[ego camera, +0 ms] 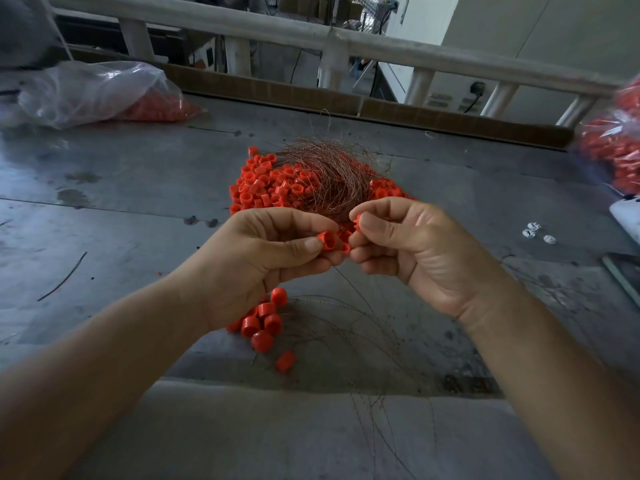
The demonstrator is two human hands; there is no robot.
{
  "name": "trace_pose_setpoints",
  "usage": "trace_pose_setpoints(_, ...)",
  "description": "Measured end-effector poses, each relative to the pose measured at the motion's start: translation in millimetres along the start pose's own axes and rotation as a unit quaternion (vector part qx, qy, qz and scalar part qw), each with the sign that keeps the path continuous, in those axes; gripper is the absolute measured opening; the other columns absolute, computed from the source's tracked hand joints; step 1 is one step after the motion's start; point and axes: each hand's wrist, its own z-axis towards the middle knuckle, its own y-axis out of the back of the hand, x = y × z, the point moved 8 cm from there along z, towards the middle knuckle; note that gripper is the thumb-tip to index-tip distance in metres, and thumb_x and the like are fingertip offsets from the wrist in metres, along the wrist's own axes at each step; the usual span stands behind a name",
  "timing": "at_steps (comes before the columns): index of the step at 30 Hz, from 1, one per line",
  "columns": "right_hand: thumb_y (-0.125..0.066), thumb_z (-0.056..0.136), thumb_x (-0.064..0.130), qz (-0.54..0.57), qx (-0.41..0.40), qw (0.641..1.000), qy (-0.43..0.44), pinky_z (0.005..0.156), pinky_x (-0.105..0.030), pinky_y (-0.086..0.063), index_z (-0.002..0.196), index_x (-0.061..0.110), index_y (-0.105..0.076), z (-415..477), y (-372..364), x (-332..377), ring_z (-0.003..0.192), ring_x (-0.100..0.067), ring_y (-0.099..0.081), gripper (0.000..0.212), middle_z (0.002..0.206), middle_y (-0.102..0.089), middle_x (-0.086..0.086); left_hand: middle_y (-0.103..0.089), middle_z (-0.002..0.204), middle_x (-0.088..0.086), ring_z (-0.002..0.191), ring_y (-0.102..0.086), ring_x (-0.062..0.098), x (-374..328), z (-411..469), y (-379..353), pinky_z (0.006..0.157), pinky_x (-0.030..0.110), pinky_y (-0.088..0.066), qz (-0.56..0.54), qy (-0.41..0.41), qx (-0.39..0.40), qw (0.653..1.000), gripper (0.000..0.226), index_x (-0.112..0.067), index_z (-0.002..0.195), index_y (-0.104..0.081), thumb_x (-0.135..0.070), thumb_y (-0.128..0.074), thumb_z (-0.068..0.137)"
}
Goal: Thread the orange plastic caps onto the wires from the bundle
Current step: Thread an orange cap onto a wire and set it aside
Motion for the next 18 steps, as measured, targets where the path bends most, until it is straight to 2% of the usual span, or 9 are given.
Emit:
trace_pose_setpoints(2,-0.064,0.062,0.018,-0.032,-0.010,0.999,0.022,0.046,-0.018,-0.049,0.081,0.009,-0.061,-1,0,3,0.052,-0.010,-0.063,0.020,0.060,-0.067,-0.002,-0.072,0.077,0.010,0.074,-0.071,0.017,0,0,0,0.061,0.017,-0.054,0.007,-0.003,-0.002,1.000,0.021,-0.009,0.076,-0.075,-0.001,-0.057,0.066)
trace_pose_setpoints(6,-0.063,0.072,0.013,-0.171,-0.018,0.979,0.111,0.054,-0.018,-0.051,0.079,0.016,-0.063,-4,-7,11,0.058,-0.009,-0.064,0.007,0.062,-0.066,0.001,-0.072,0.076,0.009,0.073,-0.070,0.016,0,0,0,0.061,0.017,-0.054,0.021,-0.014,-0.014,1.000,0.021,-0.010,0.075,-0.075,-0.003,-0.058,0.065)
trace_pose_setpoints(8,-0.062,0.078,0.006,-0.206,-0.015,0.970,0.132,0.056,-0.017,-0.051,0.079,0.017,-0.064,-5,-11,13,0.060,-0.007,-0.064,0.011,0.063,-0.065,0.003,-0.072,0.075,0.009,0.072,-0.070,0.015,0,1,1,0.061,0.017,-0.054,0.028,-0.017,-0.019,0.999,0.021,-0.011,0.075,-0.075,-0.003,-0.058,0.065)
trace_pose_setpoints(15,-0.053,0.086,-0.003,-0.177,-0.024,0.975,0.129,0.056,-0.019,-0.052,0.082,0.016,-0.064,-5,-6,14,0.060,-0.008,-0.064,0.023,0.063,-0.065,0.002,-0.072,0.078,0.009,0.073,-0.070,0.016,1,1,1,0.060,0.017,-0.054,0.032,-0.014,-0.032,0.999,0.020,-0.009,0.074,-0.075,-0.004,-0.059,0.063)
trace_pose_setpoints(18,-0.061,0.080,0.006,-0.176,-0.018,0.977,0.119,0.058,-0.019,-0.052,0.083,0.015,-0.064,-5,-7,12,0.062,-0.009,-0.064,0.010,0.065,-0.065,0.002,-0.072,0.075,0.007,0.071,-0.069,0.014,0,0,0,0.061,0.017,-0.053,0.040,-0.016,-0.032,0.999,0.020,-0.011,0.073,-0.075,-0.004,-0.059,0.062)
